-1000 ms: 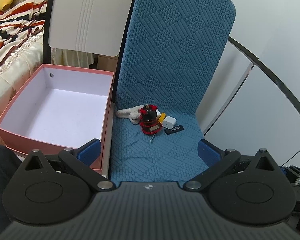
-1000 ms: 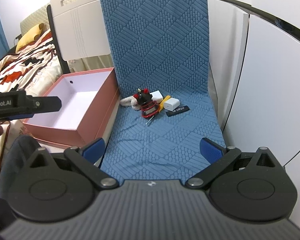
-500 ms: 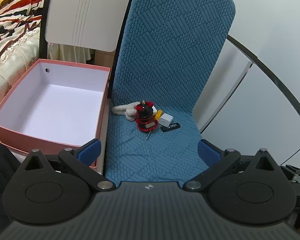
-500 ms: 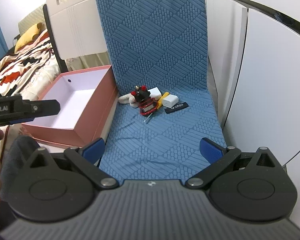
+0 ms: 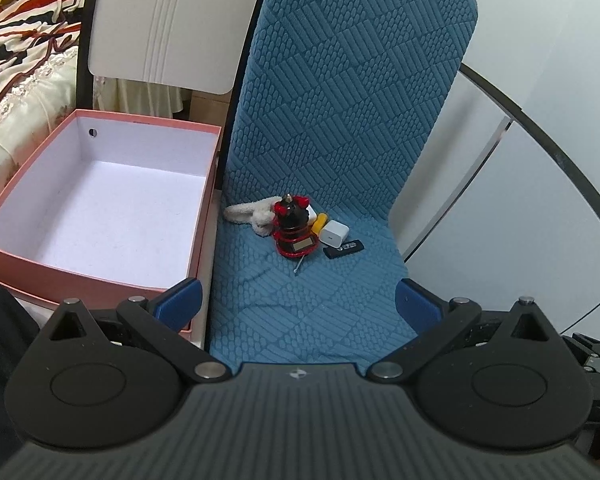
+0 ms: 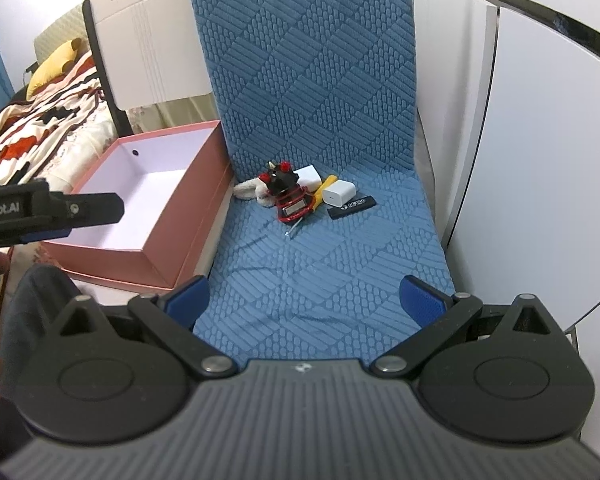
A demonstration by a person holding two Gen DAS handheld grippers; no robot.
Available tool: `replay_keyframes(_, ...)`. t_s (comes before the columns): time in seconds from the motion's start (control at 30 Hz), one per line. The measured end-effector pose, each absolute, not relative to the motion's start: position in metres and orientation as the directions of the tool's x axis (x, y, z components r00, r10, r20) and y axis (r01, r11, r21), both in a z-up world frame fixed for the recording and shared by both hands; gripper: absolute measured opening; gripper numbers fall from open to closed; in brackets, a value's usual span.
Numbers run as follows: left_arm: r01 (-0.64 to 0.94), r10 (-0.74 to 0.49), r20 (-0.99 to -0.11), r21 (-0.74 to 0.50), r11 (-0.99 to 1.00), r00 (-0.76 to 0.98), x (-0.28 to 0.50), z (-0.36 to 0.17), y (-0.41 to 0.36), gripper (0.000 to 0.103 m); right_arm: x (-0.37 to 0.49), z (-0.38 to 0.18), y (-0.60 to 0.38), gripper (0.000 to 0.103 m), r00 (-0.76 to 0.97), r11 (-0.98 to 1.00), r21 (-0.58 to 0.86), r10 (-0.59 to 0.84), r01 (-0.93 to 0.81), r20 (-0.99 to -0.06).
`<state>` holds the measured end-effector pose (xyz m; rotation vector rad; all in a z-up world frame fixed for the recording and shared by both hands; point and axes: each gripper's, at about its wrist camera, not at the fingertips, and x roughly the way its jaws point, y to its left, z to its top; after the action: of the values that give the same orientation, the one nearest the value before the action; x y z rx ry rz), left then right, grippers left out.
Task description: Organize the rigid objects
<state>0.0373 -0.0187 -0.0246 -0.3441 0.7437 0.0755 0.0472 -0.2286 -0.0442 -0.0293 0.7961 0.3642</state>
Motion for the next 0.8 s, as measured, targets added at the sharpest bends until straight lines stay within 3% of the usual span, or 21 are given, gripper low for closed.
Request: replay_keyframes(0.8, -0.217, -0.063, -0.729, -0.284, 0.934, 0.682, 0.107, -0.061, -0.005, 0.103, 0.109, -0.074, -0.226, 0.103, 0.598, 0.945, 0.109, 0.282, -0.308, -0.750)
